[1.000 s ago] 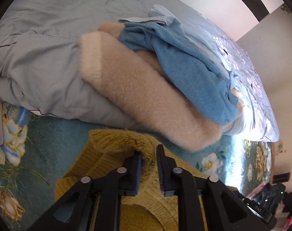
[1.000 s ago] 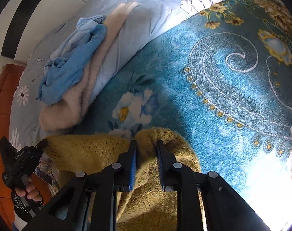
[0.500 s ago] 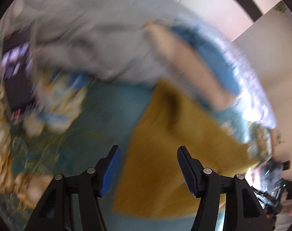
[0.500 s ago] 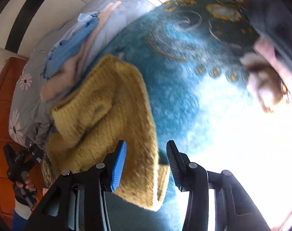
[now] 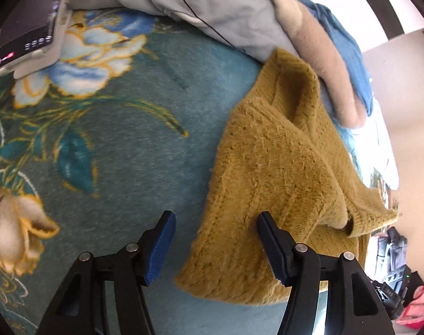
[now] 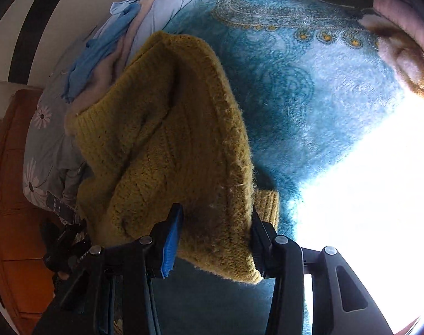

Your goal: Fold clothes

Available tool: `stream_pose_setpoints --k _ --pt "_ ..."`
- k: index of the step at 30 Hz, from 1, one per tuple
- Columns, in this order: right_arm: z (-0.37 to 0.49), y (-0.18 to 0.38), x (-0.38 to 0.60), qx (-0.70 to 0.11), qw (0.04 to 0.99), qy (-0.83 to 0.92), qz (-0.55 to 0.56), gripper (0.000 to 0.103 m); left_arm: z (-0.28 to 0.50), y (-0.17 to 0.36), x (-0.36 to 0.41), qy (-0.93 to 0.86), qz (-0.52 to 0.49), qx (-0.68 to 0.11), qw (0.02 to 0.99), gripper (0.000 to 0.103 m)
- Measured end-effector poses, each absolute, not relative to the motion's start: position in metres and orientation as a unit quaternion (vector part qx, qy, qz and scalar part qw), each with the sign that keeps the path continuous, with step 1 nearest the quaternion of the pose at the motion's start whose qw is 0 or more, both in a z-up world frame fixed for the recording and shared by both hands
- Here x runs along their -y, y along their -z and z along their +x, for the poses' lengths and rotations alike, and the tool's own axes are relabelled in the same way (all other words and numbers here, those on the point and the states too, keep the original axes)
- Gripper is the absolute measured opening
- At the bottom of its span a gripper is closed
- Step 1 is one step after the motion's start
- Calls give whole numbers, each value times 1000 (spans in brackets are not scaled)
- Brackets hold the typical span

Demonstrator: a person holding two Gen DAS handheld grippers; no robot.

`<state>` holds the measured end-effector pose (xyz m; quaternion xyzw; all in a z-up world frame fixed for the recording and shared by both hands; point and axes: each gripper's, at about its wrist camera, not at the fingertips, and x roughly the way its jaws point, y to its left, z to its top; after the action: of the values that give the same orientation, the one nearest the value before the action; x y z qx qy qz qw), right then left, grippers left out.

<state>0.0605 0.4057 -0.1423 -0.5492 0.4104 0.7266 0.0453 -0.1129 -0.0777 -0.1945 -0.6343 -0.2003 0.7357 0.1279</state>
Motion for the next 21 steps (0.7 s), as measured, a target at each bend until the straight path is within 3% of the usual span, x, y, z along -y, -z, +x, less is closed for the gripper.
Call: stream_pose_setpoints --k 3,8,9,11,13,21 --pt "60 134 -405 -415 42 -733 -537 43 -113 190 74 -733 -637 203 128 63" --pt "56 128 -403 -409 43 -734 -540 18 -106 191 74 -700 -659 236 143 63" --pt "54 127 -402 -405 44 -734 -544 17 -105 192 74 -697 -661 238 143 62" --pt "51 125 -400 -398 47 -733 -550 15 -103 188 73 -701 -660 232 138 52" --pt "48 122 -400 -399 47 -733 -549 14 -101 181 72 -711 -655 221 132 16" --pt "25 66 -408 -395 9 -772 -498 12 -98 98 58 -772 -575 206 174 11"
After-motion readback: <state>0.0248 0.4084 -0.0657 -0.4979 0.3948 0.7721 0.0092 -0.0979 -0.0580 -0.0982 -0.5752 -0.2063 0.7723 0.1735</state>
